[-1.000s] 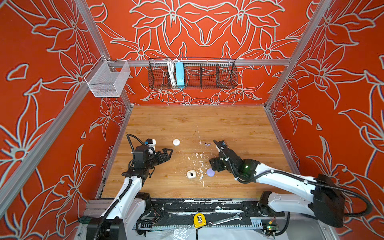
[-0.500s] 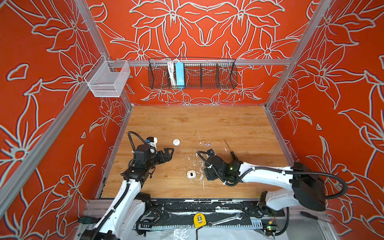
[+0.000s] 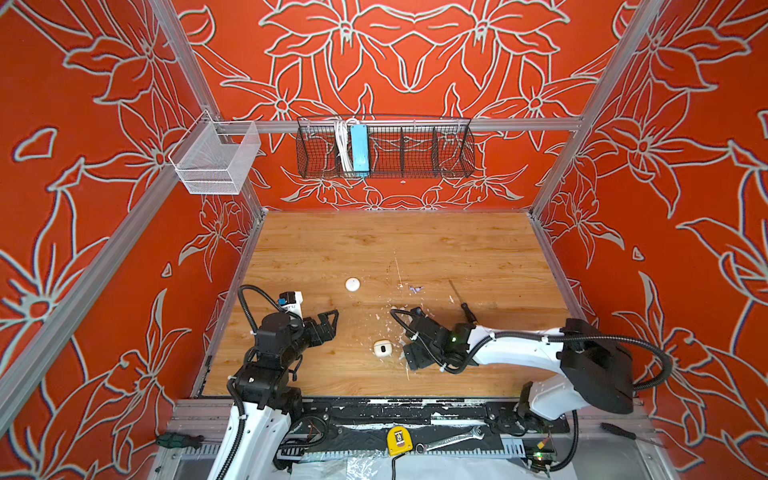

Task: Insert the wireless bluetooth earbuds into the charging case
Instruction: 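Move the right gripper over the lilac round case while the left gripper draws back, then lower the open right gripper onto the lilac round case and close it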

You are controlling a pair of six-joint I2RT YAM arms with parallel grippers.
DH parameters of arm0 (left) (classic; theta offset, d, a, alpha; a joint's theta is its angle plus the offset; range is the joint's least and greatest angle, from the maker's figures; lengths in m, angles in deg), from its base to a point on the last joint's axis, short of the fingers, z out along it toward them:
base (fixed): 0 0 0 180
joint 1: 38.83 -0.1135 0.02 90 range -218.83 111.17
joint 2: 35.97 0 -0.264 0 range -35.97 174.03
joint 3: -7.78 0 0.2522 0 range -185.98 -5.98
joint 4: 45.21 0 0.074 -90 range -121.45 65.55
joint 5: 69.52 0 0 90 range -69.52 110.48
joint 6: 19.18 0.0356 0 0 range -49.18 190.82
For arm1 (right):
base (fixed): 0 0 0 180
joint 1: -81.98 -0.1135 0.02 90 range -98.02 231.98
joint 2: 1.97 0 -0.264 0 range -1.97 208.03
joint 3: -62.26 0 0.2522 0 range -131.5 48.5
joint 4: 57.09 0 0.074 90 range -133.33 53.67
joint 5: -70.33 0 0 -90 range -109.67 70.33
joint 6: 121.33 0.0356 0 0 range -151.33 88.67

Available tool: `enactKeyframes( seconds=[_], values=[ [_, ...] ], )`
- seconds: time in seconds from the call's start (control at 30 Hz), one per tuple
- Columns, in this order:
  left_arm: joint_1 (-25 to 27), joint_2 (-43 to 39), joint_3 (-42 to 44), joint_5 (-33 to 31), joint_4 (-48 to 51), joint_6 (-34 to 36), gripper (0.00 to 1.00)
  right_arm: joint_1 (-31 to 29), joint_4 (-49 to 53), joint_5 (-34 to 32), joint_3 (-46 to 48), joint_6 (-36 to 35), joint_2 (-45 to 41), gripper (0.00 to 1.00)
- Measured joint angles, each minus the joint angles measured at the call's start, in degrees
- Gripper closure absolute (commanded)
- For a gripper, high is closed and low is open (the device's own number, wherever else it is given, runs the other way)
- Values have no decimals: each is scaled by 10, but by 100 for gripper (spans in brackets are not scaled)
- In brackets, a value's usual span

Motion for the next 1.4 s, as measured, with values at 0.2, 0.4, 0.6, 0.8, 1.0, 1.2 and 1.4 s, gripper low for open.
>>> enactKeyframes(
  seconds=[0.2,0.4,0.6,0.8,1.0,1.2,1.4],
  values=[
    [0,-14,4,-4,11,-5,3,-12,-7,2,-6,9,7,20],
    [0,-1,5,-4,11,-5,3,-35,-8,6,-6,24,5,23],
    [0,-1,5,-2,11,-7,3,-52,-9,11,-7,34,1,30],
    [0,-1,5,0,11,-7,3,-58,16,-8,-24,36,-9,28],
    [0,-7,5,2,12,-7,3,-58,47,-46,-33,23,-43,20],
    [0,-18,5,2,16,-7,3,-59,52,-45,-57,-22,-20,13],
    [0,-18,5,3,17,-7,3,-65,-70,-36,23,-105,-59,1]
  ],
)
